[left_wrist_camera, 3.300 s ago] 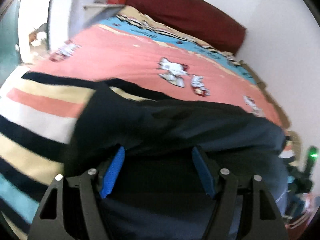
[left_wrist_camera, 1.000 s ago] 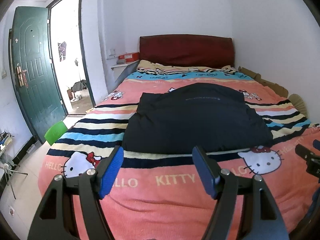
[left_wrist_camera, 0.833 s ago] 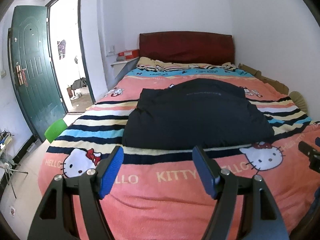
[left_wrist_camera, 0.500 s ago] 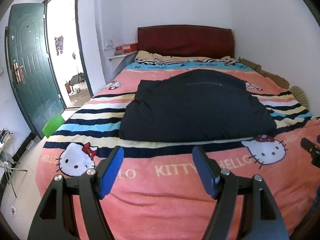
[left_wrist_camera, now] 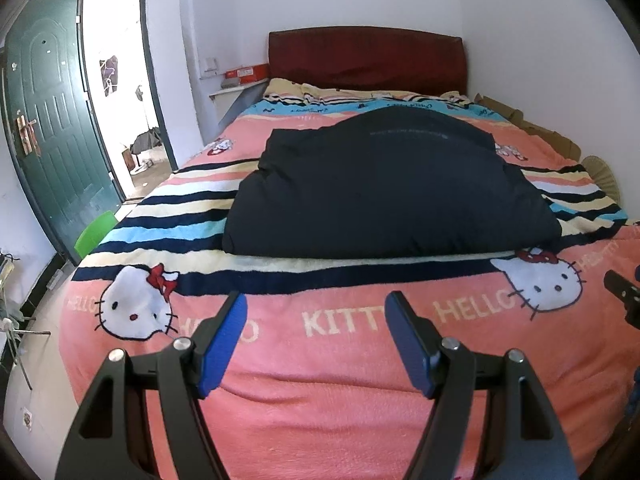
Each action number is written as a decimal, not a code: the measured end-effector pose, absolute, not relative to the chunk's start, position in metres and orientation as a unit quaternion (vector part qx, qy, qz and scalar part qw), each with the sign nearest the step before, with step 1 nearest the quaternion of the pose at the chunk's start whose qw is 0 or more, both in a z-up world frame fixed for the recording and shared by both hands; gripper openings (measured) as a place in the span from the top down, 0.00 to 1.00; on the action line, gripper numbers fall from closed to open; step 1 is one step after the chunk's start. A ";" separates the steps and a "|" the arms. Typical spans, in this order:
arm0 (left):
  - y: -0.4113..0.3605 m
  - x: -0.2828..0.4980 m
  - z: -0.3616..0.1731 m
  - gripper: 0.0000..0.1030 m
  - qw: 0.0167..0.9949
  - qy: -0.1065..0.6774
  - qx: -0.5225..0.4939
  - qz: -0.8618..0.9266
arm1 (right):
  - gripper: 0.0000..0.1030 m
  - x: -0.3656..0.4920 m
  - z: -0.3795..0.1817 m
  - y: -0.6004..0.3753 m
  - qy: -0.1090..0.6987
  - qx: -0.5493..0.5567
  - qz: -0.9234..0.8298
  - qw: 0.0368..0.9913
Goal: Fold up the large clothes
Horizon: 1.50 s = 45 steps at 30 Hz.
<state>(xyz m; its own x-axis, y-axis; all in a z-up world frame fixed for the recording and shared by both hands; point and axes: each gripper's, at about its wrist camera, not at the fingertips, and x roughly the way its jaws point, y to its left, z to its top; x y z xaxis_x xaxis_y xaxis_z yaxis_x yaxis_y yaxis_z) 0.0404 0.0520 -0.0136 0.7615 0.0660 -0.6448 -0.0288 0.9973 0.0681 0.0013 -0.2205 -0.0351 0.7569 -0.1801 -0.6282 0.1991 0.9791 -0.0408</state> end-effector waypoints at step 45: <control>0.049 0.048 -0.032 0.32 0.930 0.367 0.025 0.020 | 0.01 0.006 -0.044 -0.213 0.337 -0.015 -0.097 0.936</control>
